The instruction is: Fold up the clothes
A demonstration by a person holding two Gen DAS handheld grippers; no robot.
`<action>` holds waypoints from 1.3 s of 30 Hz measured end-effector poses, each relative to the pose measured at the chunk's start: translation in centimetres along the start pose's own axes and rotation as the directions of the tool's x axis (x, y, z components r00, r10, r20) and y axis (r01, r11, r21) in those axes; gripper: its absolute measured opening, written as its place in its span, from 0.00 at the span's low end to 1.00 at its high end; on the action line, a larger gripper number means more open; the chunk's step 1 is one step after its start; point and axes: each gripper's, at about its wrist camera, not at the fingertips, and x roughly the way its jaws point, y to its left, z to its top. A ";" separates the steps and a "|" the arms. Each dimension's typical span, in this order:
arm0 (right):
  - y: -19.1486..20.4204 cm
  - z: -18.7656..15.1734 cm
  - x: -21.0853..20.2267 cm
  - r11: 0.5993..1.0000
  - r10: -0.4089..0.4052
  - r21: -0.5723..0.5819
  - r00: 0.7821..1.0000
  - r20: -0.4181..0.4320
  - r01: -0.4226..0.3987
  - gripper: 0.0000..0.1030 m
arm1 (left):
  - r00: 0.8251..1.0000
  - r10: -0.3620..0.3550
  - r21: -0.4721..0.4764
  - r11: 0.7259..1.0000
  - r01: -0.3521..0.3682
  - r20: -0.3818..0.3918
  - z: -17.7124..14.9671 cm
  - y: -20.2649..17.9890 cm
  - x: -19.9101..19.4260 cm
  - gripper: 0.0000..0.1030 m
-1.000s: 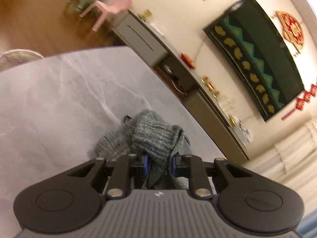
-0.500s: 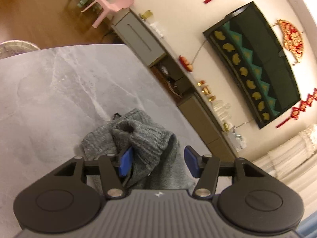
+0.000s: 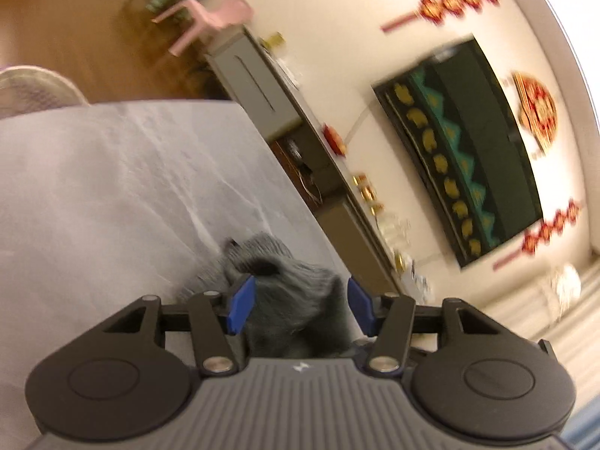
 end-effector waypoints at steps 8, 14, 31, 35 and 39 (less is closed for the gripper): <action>-7.9 2.4 -4.1 0.948 -0.099 0.313 0.989 0.111 0.060 0.00 | 0.964 0.225 0.147 0.968 -0.205 -0.139 -2.1 -0.6 5.3 0.55; -9.6 2.7 -6.3 0.888 -0.141 0.458 0.973 0.183 0.043 0.00 | 0.939 0.335 0.172 0.932 -0.319 -0.077 -4.2 -2.3 2.6 0.07; -1.1 -2.3 -5.1 0.905 0.075 0.399 0.978 0.196 -0.149 0.00 | 0.993 -0.086 -0.199 0.978 0.068 -0.083 -3.6 1.4 -2.7 0.62; -1.9 -1.7 -5.3 0.888 0.076 0.428 0.972 0.222 -0.167 0.00 | 0.981 -0.184 -0.255 0.953 0.163 -0.060 -3.7 1.0 -1.3 0.82; -0.8 -2.0 -5.9 0.891 0.115 0.404 0.965 0.237 -0.205 0.00 | 0.991 -0.101 -0.273 0.959 0.074 -0.084 -3.5 1.6 1.2 0.81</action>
